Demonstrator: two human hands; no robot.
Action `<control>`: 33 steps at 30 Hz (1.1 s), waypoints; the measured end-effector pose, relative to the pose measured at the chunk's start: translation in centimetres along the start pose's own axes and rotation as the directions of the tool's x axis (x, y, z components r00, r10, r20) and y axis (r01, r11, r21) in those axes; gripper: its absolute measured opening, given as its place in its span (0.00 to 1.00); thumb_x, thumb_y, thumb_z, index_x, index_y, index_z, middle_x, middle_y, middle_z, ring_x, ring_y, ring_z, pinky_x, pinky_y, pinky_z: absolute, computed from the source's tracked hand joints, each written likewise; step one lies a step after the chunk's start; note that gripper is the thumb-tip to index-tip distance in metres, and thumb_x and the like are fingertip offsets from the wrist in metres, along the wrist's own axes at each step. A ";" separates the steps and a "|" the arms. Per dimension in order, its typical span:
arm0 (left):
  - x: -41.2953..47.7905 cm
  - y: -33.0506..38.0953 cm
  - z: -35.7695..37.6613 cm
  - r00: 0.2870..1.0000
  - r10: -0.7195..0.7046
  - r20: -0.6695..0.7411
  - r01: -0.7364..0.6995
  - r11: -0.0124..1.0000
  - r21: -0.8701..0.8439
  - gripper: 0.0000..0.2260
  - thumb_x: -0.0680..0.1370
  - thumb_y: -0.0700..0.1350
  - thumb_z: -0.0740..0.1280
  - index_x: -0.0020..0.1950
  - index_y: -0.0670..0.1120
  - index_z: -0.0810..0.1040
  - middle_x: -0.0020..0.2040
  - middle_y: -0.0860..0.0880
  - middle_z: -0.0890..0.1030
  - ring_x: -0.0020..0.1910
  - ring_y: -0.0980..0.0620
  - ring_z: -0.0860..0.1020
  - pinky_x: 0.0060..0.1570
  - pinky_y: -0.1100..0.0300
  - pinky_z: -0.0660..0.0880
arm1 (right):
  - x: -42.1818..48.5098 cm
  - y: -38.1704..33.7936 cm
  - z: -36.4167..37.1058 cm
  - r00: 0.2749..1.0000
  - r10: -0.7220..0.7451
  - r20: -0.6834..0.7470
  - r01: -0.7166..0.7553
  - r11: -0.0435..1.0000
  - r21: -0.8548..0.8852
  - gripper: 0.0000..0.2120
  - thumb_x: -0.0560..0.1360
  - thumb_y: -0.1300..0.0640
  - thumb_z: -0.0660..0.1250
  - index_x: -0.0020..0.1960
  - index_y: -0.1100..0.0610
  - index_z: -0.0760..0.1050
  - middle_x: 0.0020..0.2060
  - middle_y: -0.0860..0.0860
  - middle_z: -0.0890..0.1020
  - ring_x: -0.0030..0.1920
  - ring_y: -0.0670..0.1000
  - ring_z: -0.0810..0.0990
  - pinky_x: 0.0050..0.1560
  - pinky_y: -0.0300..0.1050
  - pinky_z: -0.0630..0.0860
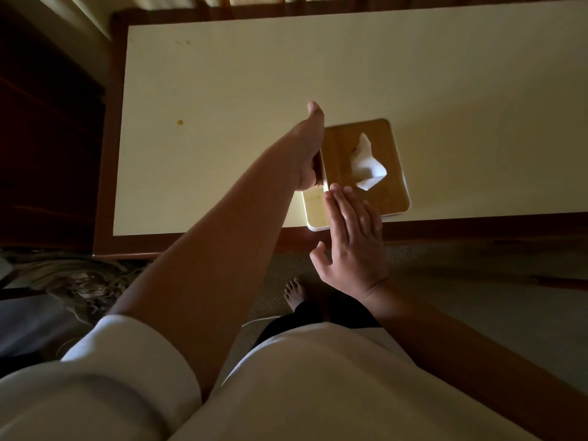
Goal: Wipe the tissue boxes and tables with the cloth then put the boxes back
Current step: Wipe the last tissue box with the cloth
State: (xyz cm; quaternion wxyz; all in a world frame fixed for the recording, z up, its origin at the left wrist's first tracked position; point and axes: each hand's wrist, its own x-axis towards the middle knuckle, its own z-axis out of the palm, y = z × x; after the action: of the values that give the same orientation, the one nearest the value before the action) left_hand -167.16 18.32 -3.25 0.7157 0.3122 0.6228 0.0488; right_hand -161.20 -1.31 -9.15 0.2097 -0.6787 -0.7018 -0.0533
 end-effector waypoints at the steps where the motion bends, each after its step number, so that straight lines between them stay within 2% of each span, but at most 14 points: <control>1: -0.6 0.3 -0.1 1.000 0.013 -0.004 -0.013 1.000 0.005 0.38 0.83 0.72 0.47 0.58 0.41 0.82 0.48 0.44 0.88 0.47 0.45 0.87 0.54 0.54 0.83 | 0.0 0.0 0.0 1.000 0.002 -0.005 -0.002 1.000 -0.004 0.43 0.68 0.53 0.72 0.79 0.64 0.63 0.78 0.60 0.68 0.79 0.58 0.62 0.80 0.55 0.56; 3: -1.6 0.6 -0.3 0.999 0.035 -0.018 -0.035 0.999 0.001 0.34 0.83 0.71 0.47 0.56 0.45 0.80 0.36 0.47 0.84 0.37 0.49 0.82 0.42 0.59 0.81 | 0.0 -0.1 0.0 1.000 0.003 0.001 -0.003 1.000 -0.005 0.44 0.68 0.53 0.73 0.80 0.63 0.61 0.78 0.60 0.68 0.79 0.59 0.62 0.80 0.55 0.56; 4: -2.0 0.8 -0.4 0.998 0.055 -0.022 -0.055 0.999 0.000 0.35 0.83 0.72 0.48 0.62 0.44 0.78 0.38 0.46 0.84 0.40 0.49 0.82 0.45 0.58 0.80 | 0.0 -0.1 0.0 1.000 0.001 -0.002 -0.001 1.000 -0.001 0.45 0.68 0.52 0.73 0.80 0.63 0.61 0.78 0.60 0.68 0.80 0.59 0.62 0.80 0.55 0.56; 6: -1.3 0.6 -0.5 0.998 0.058 -0.010 -0.058 0.998 -0.029 0.41 0.80 0.75 0.49 0.72 0.41 0.71 0.52 0.43 0.85 0.52 0.47 0.84 0.59 0.52 0.79 | 0.0 -0.1 0.1 1.000 0.002 0.001 -0.002 1.000 -0.004 0.45 0.68 0.52 0.73 0.80 0.63 0.61 0.78 0.60 0.68 0.80 0.59 0.62 0.81 0.55 0.54; 10: 1.9 0.2 0.6 0.999 -0.046 -0.022 0.041 0.986 -0.164 0.56 0.65 0.83 0.48 0.77 0.44 0.72 0.73 0.43 0.78 0.68 0.41 0.80 0.67 0.43 0.75 | 0.0 -0.1 -0.1 1.000 0.011 0.016 -0.011 1.000 0.000 0.45 0.67 0.53 0.74 0.80 0.63 0.62 0.78 0.60 0.67 0.80 0.58 0.61 0.82 0.53 0.51; 14: 0.3 0.7 0.5 0.997 0.003 -0.077 -0.008 0.997 -0.071 0.49 0.71 0.80 0.48 0.78 0.46 0.72 0.75 0.44 0.76 0.58 0.46 0.83 0.59 0.55 0.76 | 0.0 -0.1 0.0 1.000 0.009 0.006 -0.009 1.000 -0.012 0.46 0.66 0.53 0.74 0.80 0.63 0.62 0.78 0.60 0.68 0.80 0.58 0.62 0.82 0.53 0.51; 17: -2.0 0.8 0.2 0.997 0.083 0.006 -0.083 0.995 -0.059 0.50 0.71 0.80 0.48 0.82 0.47 0.66 0.80 0.45 0.71 0.73 0.44 0.75 0.65 0.52 0.72 | 0.0 -0.1 0.1 1.000 0.018 0.000 -0.018 1.000 -0.008 0.46 0.66 0.52 0.74 0.80 0.63 0.62 0.78 0.59 0.67 0.80 0.58 0.62 0.82 0.53 0.51; 20: -1.6 0.0 0.7 0.995 0.093 -0.040 -0.096 0.994 -0.061 0.46 0.77 0.78 0.46 0.76 0.44 0.74 0.67 0.44 0.82 0.57 0.46 0.82 0.57 0.54 0.77 | -0.1 -0.1 0.2 1.000 0.016 0.011 -0.016 1.000 0.002 0.46 0.67 0.53 0.75 0.80 0.62 0.61 0.79 0.59 0.67 0.80 0.58 0.61 0.82 0.53 0.50; 23: -1.1 0.0 1.6 0.994 0.085 -0.074 -0.088 0.996 -0.032 0.43 0.80 0.75 0.45 0.78 0.45 0.72 0.75 0.44 0.76 0.67 0.46 0.79 0.70 0.51 0.74 | 0.0 -0.2 0.1 1.000 0.028 0.008 -0.028 1.000 0.001 0.47 0.66 0.53 0.75 0.80 0.62 0.61 0.79 0.58 0.66 0.80 0.57 0.61 0.82 0.53 0.52; 26: -1.9 0.5 1.3 0.996 0.086 -0.033 -0.087 0.996 -0.009 0.45 0.78 0.77 0.47 0.82 0.46 0.66 0.80 0.44 0.69 0.72 0.45 0.76 0.69 0.52 0.73 | 0.0 -0.2 0.1 0.999 0.031 0.009 -0.031 1.000 -0.002 0.47 0.66 0.53 0.74 0.80 0.63 0.61 0.79 0.59 0.66 0.80 0.58 0.62 0.80 0.55 0.55; 28: -2.2 0.9 0.9 0.995 0.097 0.007 -0.096 0.995 -0.020 0.46 0.77 0.78 0.47 0.85 0.48 0.59 0.84 0.46 0.61 0.80 0.43 0.66 0.76 0.46 0.65 | 0.1 -0.2 0.0 0.999 0.031 0.014 -0.031 1.000 0.003 0.47 0.66 0.52 0.74 0.80 0.63 0.61 0.79 0.59 0.66 0.80 0.58 0.62 0.81 0.55 0.54; 30: -1.7 0.5 0.8 0.995 0.096 0.004 -0.096 0.995 -0.037 0.46 0.76 0.79 0.48 0.81 0.47 0.67 0.80 0.45 0.69 0.75 0.43 0.73 0.72 0.47 0.69 | 0.0 -0.1 -0.1 0.999 0.024 0.032 -0.024 1.000 -0.001 0.46 0.67 0.52 0.74 0.80 0.63 0.61 0.79 0.59 0.66 0.80 0.57 0.61 0.81 0.55 0.54; 31: -1.3 0.2 0.9 0.996 0.091 -0.019 -0.092 0.995 -0.039 0.45 0.75 0.79 0.49 0.76 0.46 0.73 0.74 0.45 0.77 0.67 0.45 0.78 0.67 0.49 0.73 | 0.0 0.0 -0.1 0.999 0.021 0.036 -0.021 1.000 0.001 0.46 0.67 0.52 0.74 0.80 0.63 0.62 0.79 0.59 0.66 0.80 0.57 0.61 0.81 0.55 0.54; 33: 0.0 -0.4 1.1 0.996 0.080 -0.047 -0.082 0.995 -0.051 0.44 0.76 0.78 0.49 0.69 0.45 0.79 0.62 0.48 0.82 0.56 0.49 0.80 0.66 0.50 0.77 | 0.0 0.0 -0.3 0.999 0.024 0.048 -0.024 1.000 0.002 0.45 0.67 0.53 0.74 0.80 0.63 0.63 0.79 0.59 0.66 0.80 0.58 0.62 0.81 0.55 0.55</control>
State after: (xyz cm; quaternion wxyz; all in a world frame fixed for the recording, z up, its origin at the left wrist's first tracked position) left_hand -166.24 17.62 -3.41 0.7071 0.3171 0.6239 0.1011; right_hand -161.15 -1.43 -8.92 0.1943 -0.6878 -0.6987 -0.0335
